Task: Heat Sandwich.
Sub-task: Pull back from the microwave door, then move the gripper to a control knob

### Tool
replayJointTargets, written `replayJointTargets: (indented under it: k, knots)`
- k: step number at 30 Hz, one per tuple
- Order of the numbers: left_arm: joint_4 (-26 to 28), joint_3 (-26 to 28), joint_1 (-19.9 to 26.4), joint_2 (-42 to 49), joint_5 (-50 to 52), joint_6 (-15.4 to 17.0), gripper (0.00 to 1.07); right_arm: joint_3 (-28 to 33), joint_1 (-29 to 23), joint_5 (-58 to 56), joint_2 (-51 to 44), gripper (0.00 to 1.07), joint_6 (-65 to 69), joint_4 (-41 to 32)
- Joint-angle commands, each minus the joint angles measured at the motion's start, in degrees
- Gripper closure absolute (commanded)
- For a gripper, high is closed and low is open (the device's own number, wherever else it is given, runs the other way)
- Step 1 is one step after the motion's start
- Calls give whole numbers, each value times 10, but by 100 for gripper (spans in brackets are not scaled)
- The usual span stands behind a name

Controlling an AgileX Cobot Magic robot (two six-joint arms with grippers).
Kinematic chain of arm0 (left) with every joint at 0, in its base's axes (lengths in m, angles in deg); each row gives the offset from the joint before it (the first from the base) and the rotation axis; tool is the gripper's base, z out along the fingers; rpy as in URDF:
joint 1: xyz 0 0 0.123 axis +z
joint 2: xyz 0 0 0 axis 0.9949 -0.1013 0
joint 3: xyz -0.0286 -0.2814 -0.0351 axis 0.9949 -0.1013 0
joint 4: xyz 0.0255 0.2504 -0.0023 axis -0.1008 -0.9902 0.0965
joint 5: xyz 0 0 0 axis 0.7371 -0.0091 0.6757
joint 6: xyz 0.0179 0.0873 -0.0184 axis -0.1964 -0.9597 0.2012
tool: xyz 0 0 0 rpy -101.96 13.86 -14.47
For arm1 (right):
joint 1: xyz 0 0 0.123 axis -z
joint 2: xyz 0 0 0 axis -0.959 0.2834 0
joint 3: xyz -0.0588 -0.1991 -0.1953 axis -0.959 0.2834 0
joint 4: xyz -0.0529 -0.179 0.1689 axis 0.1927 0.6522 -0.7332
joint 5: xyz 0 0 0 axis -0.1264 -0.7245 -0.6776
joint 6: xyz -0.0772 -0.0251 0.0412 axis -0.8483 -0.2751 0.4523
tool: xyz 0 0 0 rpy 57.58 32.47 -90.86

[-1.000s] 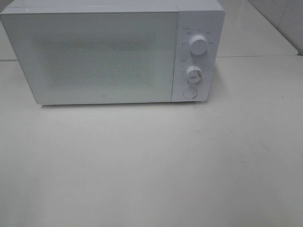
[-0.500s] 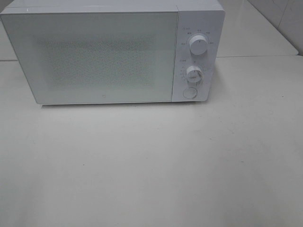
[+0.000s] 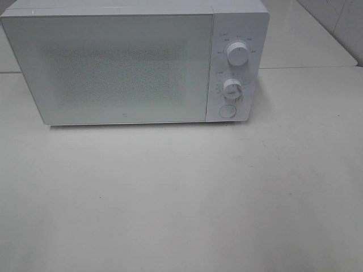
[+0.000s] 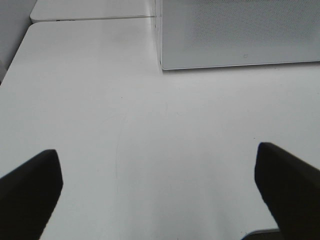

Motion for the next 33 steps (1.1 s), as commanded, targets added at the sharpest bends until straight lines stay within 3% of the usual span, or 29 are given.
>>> replayJointTargets:
  k: [1,24,33]
  knots:
    - [2,-2,1,15,3,0,6,-4,5,29,16,31,3,-1]
    - [2,-2,1,15,3,0,6,-4,5,276,231,31,17,-1]
    - [2,-2,1,15,3,0,6,53,3,516,336,31,15,-1]
